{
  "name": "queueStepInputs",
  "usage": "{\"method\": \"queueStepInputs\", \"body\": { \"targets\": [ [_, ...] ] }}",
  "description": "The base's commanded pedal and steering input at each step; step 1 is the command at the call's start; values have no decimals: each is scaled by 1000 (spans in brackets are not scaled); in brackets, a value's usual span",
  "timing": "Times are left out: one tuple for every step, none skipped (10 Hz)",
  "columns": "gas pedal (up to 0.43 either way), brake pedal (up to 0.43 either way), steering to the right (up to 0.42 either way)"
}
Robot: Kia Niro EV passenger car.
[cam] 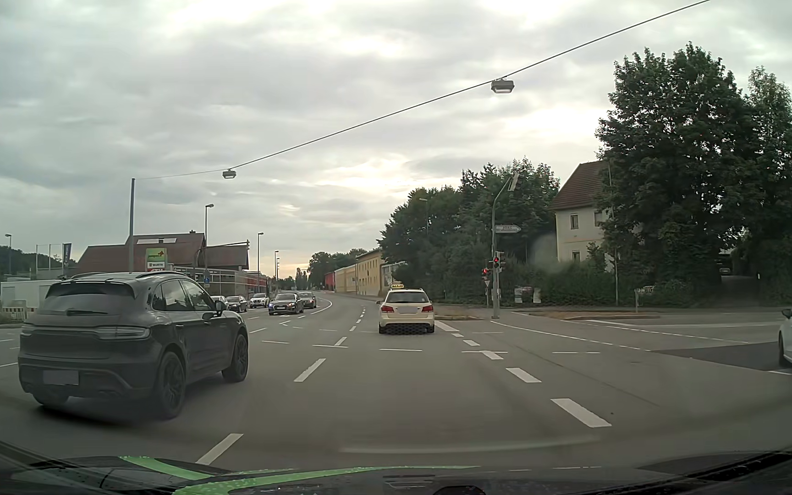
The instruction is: Follow the waypoints while adhering to traffic rules and regulations
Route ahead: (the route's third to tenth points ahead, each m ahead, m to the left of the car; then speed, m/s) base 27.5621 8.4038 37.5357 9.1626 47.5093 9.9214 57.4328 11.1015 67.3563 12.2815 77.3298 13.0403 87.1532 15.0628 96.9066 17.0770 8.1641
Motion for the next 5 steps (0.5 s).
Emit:
{"method": "queueStepInputs", "body": {
  "targets": [
    [350,0,-9],
    [350,0,-10],
    [350,0,-12],
    [350,0,-12],
    [350,0,-12]
  ]
}}
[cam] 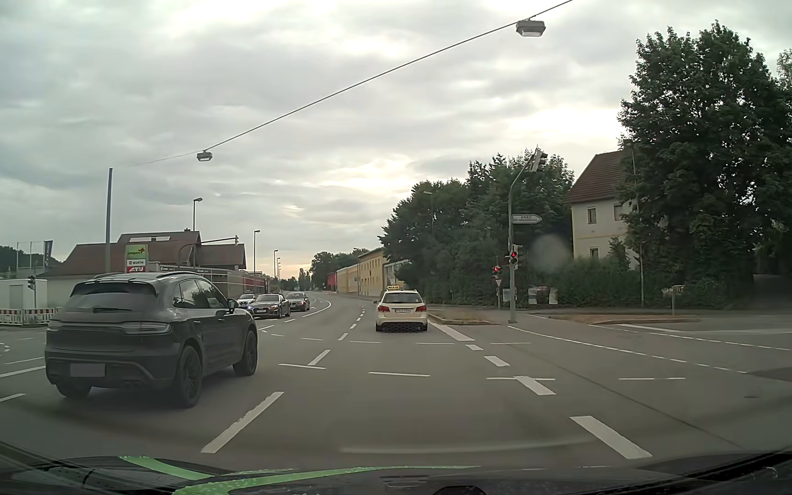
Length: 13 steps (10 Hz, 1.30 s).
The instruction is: Follow the waypoints while adhering to traffic rules and regulations
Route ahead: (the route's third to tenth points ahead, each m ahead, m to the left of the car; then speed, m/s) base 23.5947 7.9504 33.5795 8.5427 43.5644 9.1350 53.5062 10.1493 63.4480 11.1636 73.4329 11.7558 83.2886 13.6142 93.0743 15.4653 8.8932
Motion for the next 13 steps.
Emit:
{"method": "queueStepInputs", "body": {
  "targets": [
    [350,0,-14],
    [350,0,-14],
    [350,0,-14],
    [339,0,-14],
    [331,0,-14],
    [331,0,-14],
    [311,0,-14],
    [280,0,-14],
    [280,0,-14],
    [280,0,-15],
    [280,0,-16],
    [280,0,-16],
    [280,0,-15]
  ]
}}
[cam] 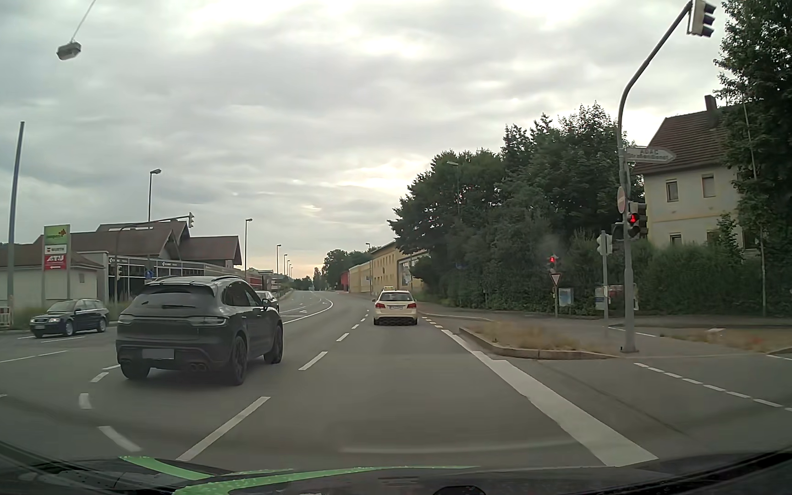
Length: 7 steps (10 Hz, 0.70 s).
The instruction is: Follow the waypoints while adhering to traffic rules and regulations
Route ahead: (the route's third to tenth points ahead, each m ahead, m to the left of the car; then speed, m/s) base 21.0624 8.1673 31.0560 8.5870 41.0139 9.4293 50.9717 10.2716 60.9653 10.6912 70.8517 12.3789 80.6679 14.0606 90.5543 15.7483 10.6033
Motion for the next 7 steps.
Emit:
{"method": "queueStepInputs", "body": {
  "targets": [
    [280,0,-14],
    [280,0,-13],
    [280,0,-14],
    [280,0,-14],
    [280,0,-14],
    [280,0,-14],
    [280,0,-14]
  ]
}}
